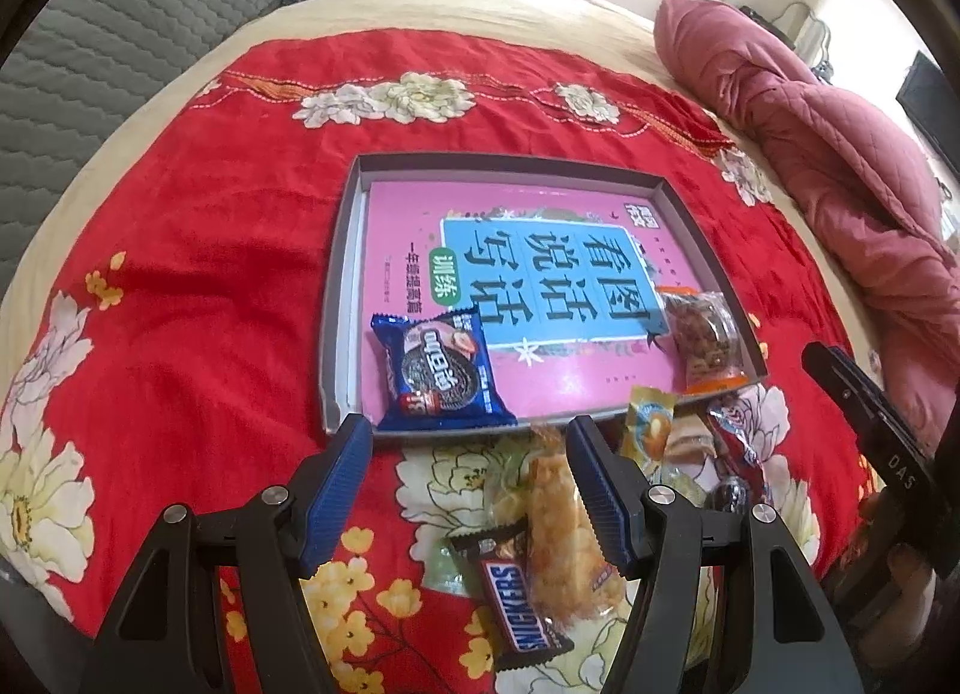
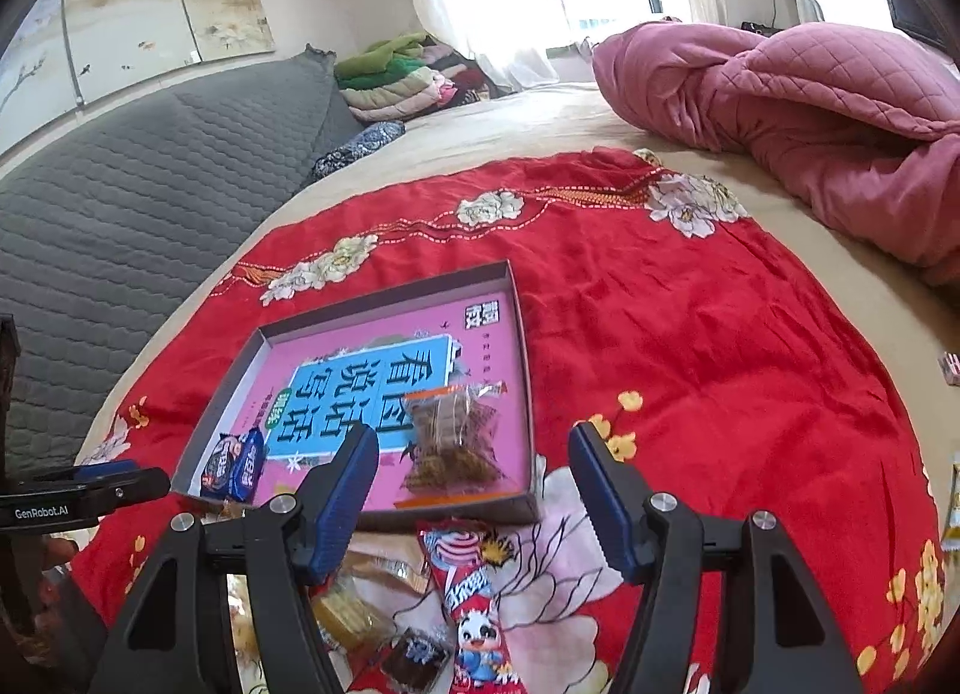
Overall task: Organize snacks
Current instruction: 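Withdraw both grippers from the tray toward the remaining snacks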
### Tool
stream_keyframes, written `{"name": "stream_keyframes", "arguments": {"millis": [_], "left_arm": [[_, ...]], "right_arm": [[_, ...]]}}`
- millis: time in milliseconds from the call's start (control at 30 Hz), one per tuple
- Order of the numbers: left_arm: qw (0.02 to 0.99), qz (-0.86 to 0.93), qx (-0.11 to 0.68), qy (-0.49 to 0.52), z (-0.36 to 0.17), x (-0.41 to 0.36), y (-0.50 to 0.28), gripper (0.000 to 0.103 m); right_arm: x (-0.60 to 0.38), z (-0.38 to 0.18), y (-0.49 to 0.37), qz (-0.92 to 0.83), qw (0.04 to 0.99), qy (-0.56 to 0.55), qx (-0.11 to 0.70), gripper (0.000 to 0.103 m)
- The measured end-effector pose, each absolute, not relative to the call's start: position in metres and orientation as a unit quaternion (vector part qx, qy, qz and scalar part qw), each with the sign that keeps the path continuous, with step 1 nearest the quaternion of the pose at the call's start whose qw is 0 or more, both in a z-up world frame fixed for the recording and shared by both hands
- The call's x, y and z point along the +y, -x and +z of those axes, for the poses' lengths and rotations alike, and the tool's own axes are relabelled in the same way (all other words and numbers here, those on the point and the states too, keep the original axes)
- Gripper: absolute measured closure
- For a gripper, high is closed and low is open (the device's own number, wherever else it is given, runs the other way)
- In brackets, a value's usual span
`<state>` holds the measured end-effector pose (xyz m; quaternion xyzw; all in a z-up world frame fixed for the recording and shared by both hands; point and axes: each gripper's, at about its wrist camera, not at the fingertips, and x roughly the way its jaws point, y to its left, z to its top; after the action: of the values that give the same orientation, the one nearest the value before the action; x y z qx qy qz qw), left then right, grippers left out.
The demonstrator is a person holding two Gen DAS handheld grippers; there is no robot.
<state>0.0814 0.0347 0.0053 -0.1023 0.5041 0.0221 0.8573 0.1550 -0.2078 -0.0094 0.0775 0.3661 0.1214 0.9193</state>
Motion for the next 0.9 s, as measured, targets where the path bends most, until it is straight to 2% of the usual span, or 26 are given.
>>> {"name": "stream_keyframes", "arguments": {"millis": [900], "left_arm": [[0.832, -0.036, 0.552, 0.034, -0.021, -0.019, -0.060, 0.034]], "right_arm": [[-0.201, -0.035, -0.138, 0.114, 0.892, -0.050, 0.435, 0.038]]}}
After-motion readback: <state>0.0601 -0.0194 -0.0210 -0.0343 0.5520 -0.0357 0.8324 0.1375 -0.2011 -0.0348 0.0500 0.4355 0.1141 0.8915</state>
